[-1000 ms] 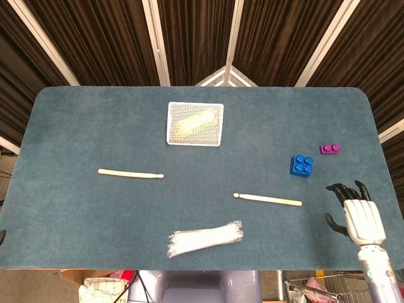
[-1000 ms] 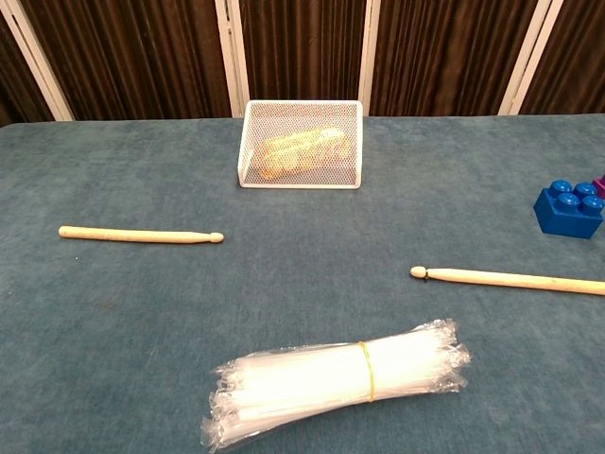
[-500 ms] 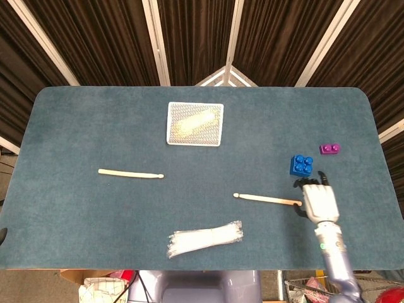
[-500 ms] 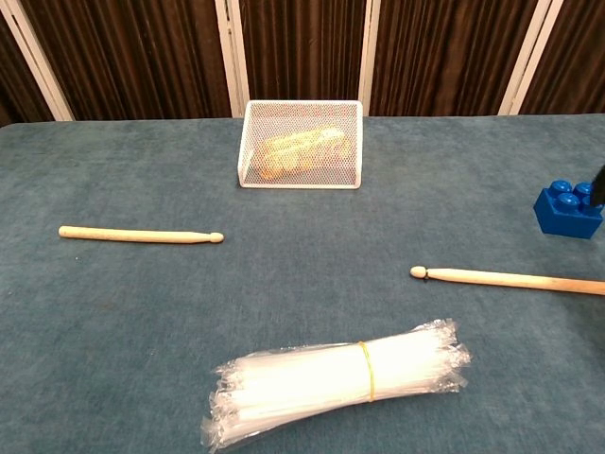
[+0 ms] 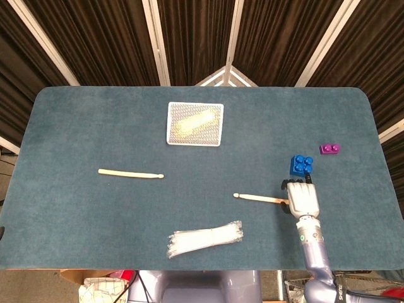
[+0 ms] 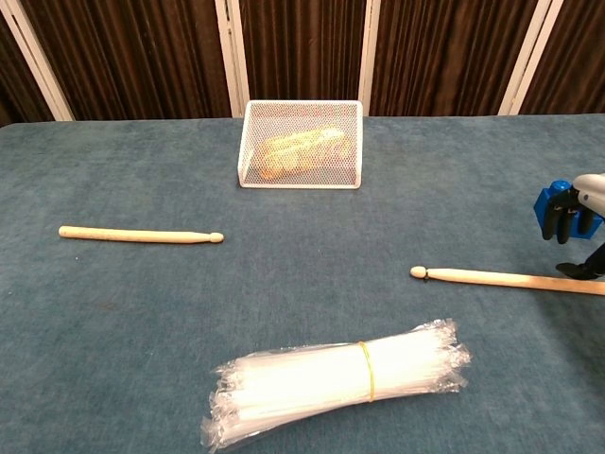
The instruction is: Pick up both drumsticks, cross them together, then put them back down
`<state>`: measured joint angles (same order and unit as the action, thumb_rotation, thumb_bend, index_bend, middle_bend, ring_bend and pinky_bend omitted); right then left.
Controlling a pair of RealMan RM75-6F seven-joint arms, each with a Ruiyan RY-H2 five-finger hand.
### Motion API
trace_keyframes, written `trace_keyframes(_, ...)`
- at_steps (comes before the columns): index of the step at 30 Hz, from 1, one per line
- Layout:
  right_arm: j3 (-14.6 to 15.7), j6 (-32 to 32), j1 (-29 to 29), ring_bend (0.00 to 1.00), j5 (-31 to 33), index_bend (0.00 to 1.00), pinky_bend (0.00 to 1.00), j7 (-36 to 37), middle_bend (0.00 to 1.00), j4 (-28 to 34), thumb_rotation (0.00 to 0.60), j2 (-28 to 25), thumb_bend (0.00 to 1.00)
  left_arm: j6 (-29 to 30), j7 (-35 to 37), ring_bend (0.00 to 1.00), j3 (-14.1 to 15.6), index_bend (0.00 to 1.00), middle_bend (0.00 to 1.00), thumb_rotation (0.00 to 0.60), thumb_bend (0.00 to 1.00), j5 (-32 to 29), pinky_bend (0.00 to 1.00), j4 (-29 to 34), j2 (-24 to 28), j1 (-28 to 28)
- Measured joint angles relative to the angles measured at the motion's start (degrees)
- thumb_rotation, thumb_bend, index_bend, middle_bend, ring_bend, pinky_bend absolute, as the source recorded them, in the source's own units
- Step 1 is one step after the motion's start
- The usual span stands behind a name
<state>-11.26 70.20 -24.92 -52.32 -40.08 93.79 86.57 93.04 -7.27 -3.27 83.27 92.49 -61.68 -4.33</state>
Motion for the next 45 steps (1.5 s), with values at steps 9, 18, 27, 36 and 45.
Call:
trace_keyframes(9,1.09,-0.95,-0.24,0.37,1.17,0.48,0.1,1.63,0.44,-2.88,0.6,0.67,0.32,-0.74,-1.28,0.0,0.14,0.07,0.0,0.6,0.4,-0.32,0.02,0.06,-0.39,0.37)
trace_keyframes(18,2.9,-0.78,0.19,0.38,0.08,0.48,0.1,3.43,0.47,-6.04,0.6,3.1,0.32,-0.88,-2.03,0.0,0.16,0.07,0.0,0.6,0.4,-0.59,0.02,0.12,-0.65,0.5)
trace_keyframes(27,2.98,0.09,-0.11,0.4,-0.97,0.53,0.1,3.59,0.51,-7.78,0.6,4.88,0.32,-0.98,-2.11,0.0,0.12,0.07,0.0,0.6,0.4,-0.87,0.02,0.05,-0.7,0.58)
trace_keyframes(36,3.4,0.14,-0.02,0.4,-1.2,0.54,0.1,3.37,0.51,-9.26,0.6,5.63,0.32,-1.0,-2.46,0.0,0.11,0.07,0.0,0.6,0.4,-1.06,0.02,0.07,-0.8,0.64)
trace_keyframes(45,3.18,0.07,-0.37,0.41,-1.61,0.54,0.1,2.99,0.52,-10.23,0.6,6.28,0.32,-1.2,-3.08,0.0,0.14,0.07,0.0,0.6,0.4,-1.12,0.02,0.23,-1.01,0.83)
